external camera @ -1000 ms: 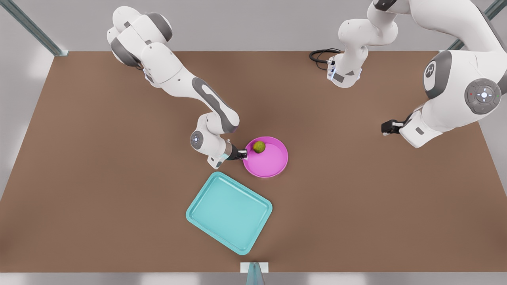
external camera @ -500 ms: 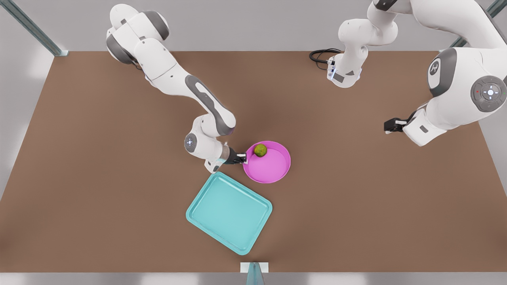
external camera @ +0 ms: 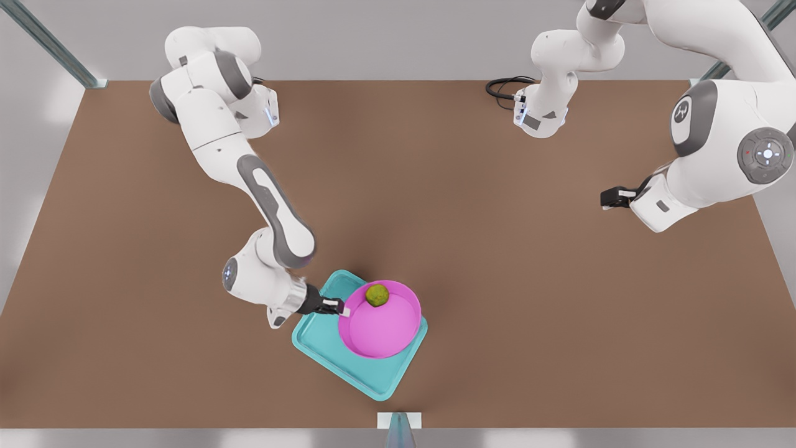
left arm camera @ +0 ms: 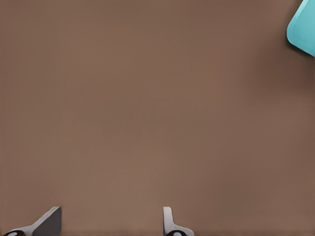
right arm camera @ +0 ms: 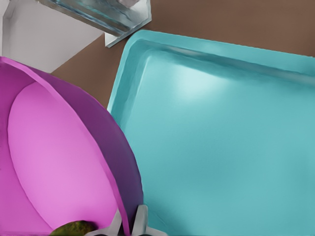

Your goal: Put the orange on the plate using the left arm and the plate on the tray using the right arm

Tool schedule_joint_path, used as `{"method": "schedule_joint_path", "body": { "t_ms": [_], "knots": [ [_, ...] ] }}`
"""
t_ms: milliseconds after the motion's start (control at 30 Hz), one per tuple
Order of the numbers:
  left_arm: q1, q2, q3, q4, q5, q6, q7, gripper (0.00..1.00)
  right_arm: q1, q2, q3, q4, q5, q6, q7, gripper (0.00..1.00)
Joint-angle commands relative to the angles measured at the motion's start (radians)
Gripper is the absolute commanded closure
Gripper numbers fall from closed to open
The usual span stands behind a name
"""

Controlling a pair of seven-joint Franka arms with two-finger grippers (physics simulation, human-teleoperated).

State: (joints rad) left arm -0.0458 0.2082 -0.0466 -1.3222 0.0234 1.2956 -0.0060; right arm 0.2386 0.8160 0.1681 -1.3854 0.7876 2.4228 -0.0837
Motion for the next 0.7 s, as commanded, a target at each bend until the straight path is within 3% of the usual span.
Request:
{"method": "schedule_joint_path", "body": {
  "t_ms": [0,200,233,267,533,667],
  "knots": [
    [0.000,-0.001,0.001,0.000,0.000,-0.004,0.003,0.00,-0.028,0.005,-0.007,0.009,-0.021,-0.105,0.010,0.79],
    [-0.002,-0.003,0.001,0.001,0.001,-0.006,0.001,0.00,-0.067,0.011,-0.007,0.013,-0.041,-0.145,0.013,0.79],
    [-0.002,-0.009,0.001,0.006,0.000,-0.007,0.003,0.00,-0.064,0.015,-0.007,0.013,-0.041,-0.145,0.010,0.43],
    [0.000,-0.009,0.001,0.006,0.000,-0.007,0.003,0.00,-0.061,0.017,-0.007,0.013,-0.041,-0.145,0.016,0.00],
    [0.004,-0.001,0.001,0.008,0.006,-0.006,0.003,0.00,-0.077,0.005,-0.007,0.022,-0.048,-0.214,0.005,0.00],
    [0.003,0.000,0.001,0.011,0.001,-0.039,-0.011,0.00,-0.186,-0.081,-0.010,0.196,-0.674,-0.905,0.018,0.00]
  ]
}}
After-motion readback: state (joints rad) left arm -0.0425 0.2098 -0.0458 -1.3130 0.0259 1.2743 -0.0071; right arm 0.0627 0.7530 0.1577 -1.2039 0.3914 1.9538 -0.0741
